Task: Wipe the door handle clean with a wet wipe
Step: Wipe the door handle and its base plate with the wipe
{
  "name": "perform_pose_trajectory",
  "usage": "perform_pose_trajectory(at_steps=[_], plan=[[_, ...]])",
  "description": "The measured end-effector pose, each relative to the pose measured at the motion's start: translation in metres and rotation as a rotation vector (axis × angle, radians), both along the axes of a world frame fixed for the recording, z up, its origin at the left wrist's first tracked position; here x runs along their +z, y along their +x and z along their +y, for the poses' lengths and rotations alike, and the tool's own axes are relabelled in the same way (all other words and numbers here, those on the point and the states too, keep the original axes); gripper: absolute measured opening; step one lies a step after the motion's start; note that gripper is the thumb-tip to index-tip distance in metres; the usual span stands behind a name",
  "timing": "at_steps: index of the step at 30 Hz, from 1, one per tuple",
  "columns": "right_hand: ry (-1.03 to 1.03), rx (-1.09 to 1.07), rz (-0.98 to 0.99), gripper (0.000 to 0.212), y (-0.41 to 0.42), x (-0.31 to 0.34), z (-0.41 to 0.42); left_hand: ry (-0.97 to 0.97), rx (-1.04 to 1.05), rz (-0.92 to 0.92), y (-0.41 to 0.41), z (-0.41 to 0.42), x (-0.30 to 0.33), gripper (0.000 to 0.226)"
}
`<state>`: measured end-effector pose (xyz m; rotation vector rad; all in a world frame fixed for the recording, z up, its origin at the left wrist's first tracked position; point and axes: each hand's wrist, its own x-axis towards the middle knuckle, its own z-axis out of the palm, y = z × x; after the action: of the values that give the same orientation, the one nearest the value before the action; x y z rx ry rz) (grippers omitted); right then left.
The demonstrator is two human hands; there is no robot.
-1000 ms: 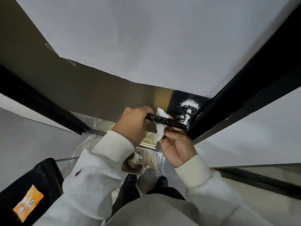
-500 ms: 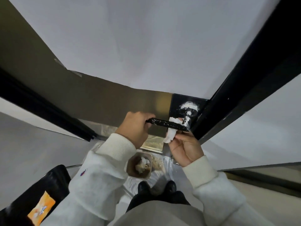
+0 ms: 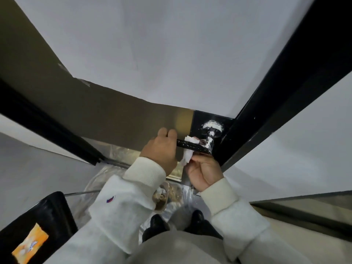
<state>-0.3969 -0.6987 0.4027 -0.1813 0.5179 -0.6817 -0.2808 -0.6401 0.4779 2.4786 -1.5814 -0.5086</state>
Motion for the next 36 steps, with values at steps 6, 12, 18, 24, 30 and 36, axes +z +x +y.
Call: perform_pose_trajectory(at_steps=[6,12,18,24,30,36], plan=[[-0.004,0.090,0.046,0.038,-0.015,0.003,0.001,0.149,0.067,-0.072,-0.006,-0.013,0.006,0.036],[-0.014,0.163,0.046,0.044,-0.005,0.003,0.002,0.147,0.072,-0.035,-0.007,-0.010,0.010,0.038],[-0.029,0.098,-0.048,0.055,-0.034,0.003,-0.002,0.082,0.084,-0.043,-0.005,-0.008,0.001,0.042],[0.002,0.113,0.033,0.080,-0.032,0.008,-0.001,0.031,0.079,-0.032,-0.002,-0.007,-0.004,0.039],[0.022,0.055,0.137,0.025,-0.054,0.019,-0.001,-0.006,0.080,-0.034,-0.002,-0.006,-0.008,0.030],[-0.095,-0.048,0.368,0.018,-0.052,0.038,0.004,-0.034,0.071,-0.015,0.000,-0.007,-0.012,0.027]])
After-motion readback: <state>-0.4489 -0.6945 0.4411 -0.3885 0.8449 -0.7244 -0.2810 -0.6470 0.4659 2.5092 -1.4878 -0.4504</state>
